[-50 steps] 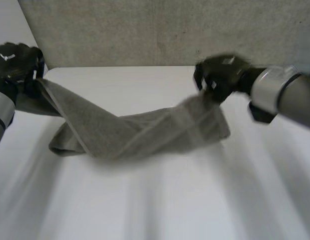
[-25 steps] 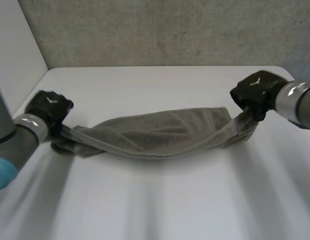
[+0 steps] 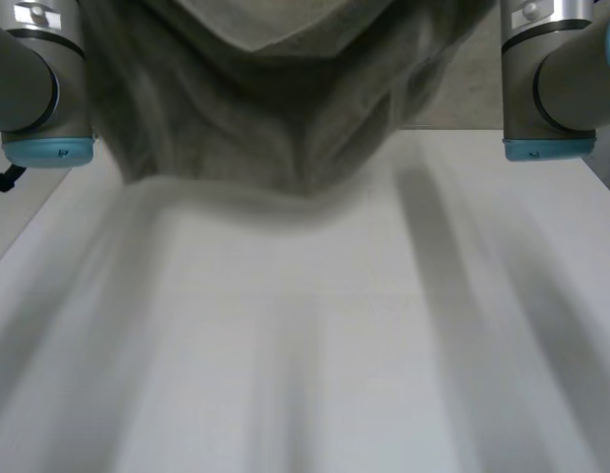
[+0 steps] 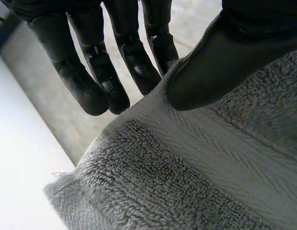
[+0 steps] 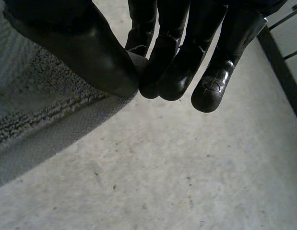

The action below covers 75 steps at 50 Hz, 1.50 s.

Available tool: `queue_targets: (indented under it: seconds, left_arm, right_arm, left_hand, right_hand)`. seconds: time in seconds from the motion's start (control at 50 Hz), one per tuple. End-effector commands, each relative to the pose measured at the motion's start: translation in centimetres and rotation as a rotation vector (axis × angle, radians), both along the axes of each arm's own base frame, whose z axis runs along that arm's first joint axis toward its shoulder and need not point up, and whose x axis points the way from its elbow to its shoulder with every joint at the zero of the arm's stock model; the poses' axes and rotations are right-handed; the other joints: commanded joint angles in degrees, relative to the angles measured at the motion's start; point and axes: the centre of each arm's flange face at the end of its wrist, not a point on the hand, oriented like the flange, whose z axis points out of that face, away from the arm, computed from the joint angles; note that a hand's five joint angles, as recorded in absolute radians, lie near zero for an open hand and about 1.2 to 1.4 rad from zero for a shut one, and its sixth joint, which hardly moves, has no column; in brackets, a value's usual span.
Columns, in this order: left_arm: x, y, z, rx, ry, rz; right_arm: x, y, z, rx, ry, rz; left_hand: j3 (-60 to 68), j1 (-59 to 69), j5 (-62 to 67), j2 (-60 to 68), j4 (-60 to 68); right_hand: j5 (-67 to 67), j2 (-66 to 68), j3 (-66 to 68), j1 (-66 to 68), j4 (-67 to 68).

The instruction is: Fold the towel.

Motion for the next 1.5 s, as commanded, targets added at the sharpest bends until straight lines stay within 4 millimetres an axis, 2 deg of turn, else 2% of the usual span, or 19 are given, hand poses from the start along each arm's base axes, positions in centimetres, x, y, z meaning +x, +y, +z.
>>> queue_targets:
  seconds: [0.02,0.06,0.08,0.12,0.14,0.18,0.24,0.28,0.34,0.4,0.44,0.62,0.72,0.88,1.06,1.1,1.26,1.4,1.5]
  left_arm:
    - [0.4,-0.8,-6.2,0.209,-0.07,-0.021]
    - [0.6,-0.4,-10.7,0.327,-0.145,-0.066]
    - [0.6,-0.4,-10.7,0.328,-0.146,-0.067]
    - [0.4,1.0,-15.3,0.452,-0.22,-0.136]
    - [0.3,1.0,-15.4,0.452,-0.221,-0.137]
    - [0.4,2.8,-19.5,0.569,-0.277,-0.19]
    - [0.5,3.7,-21.1,0.62,-0.294,-0.209]
    - [0.9,5.4,-23.3,0.687,-0.335,-0.221]
    - [2.2,6.4,-24.3,0.725,-0.365,-0.193]
    - [3.1,6.6,-24.1,0.731,-0.364,-0.17]
    - [4.7,7.3,-23.4,0.738,-0.356,-0.141]
    - [6.2,10.5,-20.2,0.679,-0.356,-0.156]
    - [9.0,12.3,-16.7,0.583,-0.347,-0.108]
    - [10.2,13.0,-14.9,0.539,-0.346,-0.104]
    - [8.7,11.5,-18.9,0.667,-0.359,-0.17]
    - [7.1,10.5,-20.3,0.695,-0.38,-0.219]
    - [5.5,6.9,-23.4,0.736,-0.443,-0.181]
    - [4.4,5.1,-24.7,0.739,-0.534,-0.138]
    - [3.2,2.4,-22.8,0.646,-0.552,-0.118]
  right_arm:
    - [-0.2,0.1,-5.8,0.307,0.125,0.017]
    - [-0.2,0.8,-9.5,0.467,0.196,0.048]
    - [-0.2,0.8,-9.5,0.468,0.197,0.048]
    - [-0.3,1.8,-13.0,0.605,0.273,0.09]
    - [-0.3,1.8,-13.0,0.606,0.273,0.09]
    - [-0.4,3.2,-16.5,0.732,0.348,0.132]
    - [-0.6,3.8,-18.2,0.796,0.379,0.144]
    - [-1.5,4.7,-20.9,0.898,0.413,0.151]
    - [-2.6,5.3,-22.2,0.959,0.422,0.137]
    - [-3.0,5.6,-22.2,0.972,0.42,0.126]
    - [-4.2,6.5,-19.9,0.949,0.395,0.104]
    - [-7.5,9.6,-15.2,0.891,0.338,0.058]
    - [-10.1,12.2,-11.7,0.905,0.296,0.031]
    - [-11.7,13.2,-8.6,0.898,0.286,0.056]
    - [-11.4,10.3,-12.6,1.038,0.308,0.076]
    - [-11.0,8.5,-14.3,1.092,0.31,0.081]
    - [-9.4,5.4,-18.7,1.198,0.332,0.047]
    - [-8.5,4.2,-19.1,1.182,0.343,0.029]
    - [-6.5,2.1,-17.4,1.074,0.339,0.05]
  left_hand:
    - [-8.69,-3.16,-15.01,-7.02,-7.39]
    - [-8.69,-3.16,-15.01,-7.02,-7.39]
    - [-8.69,-3.16,-15.01,-7.02,-7.39]
    - [-8.69,-3.16,-15.01,-7.02,-7.39]
    - [-8.69,-3.16,-15.01,-7.02,-7.39]
    - [-8.69,-3.16,-15.01,-7.02,-7.39]
    - [-8.69,-3.16,-15.01,-7.02,-7.39]
    - [-8.69,-3.16,-15.01,-7.02,-7.39]
    - [-8.69,-3.16,-15.01,-7.02,-7.39]
    - [-8.69,-3.16,-15.01,-7.02,-7.39]
    - [-8.69,-3.16,-15.01,-7.02,-7.39]
    - [-8.69,-3.16,-15.01,-7.02,-7.39]
    - [-8.69,-3.16,-15.01,-7.02,-7.39]
    - [-8.69,-3.16,-15.01,-7.02,-7.39]
    - [-8.69,-3.16,-15.01,-7.02,-7.39]
    - [-8.69,-3.16,-15.01,-7.02,-7.39]
    - [-8.69,-3.16,-15.01,-7.02,-7.39]
    - [-8.69,-3.16,-15.01,-7.02,-7.39]
    - [-8.69,-3.16,-15.01,-7.02,-7.39]
  right_hand:
    - [3.08,3.59,3.58,3.73,3.24]
    - [3.08,3.59,3.58,3.73,3.24]
    - [3.08,3.59,3.58,3.73,3.24]
    - [3.08,3.59,3.58,3.73,3.24]
    - [3.08,3.59,3.58,3.73,3.24]
    - [3.08,3.59,3.58,3.73,3.24]
    - [3.08,3.59,3.58,3.73,3.24]
    - [3.08,3.59,3.58,3.73,3.24]
    - [3.08,3.59,3.58,3.73,3.24]
    - [3.08,3.59,3.58,3.73,3.24]
    - [3.08,3.59,3.58,3.73,3.24]
    - [3.08,3.59,3.58,3.73,3.24]
    - [3.08,3.59,3.58,3.73,3.24]
    - [3.08,3.59,3.58,3.73,3.24]
    - [3.08,3.59,3.58,3.73,3.24]
    - [3.08,3.59,3.58,3.73,3.24]
    - [3.08,3.59,3.58,3.73,3.24]
    - [3.08,3.59,3.58,3.73,3.24]
    - [3.08,3.59,3.58,3.73,3.24]
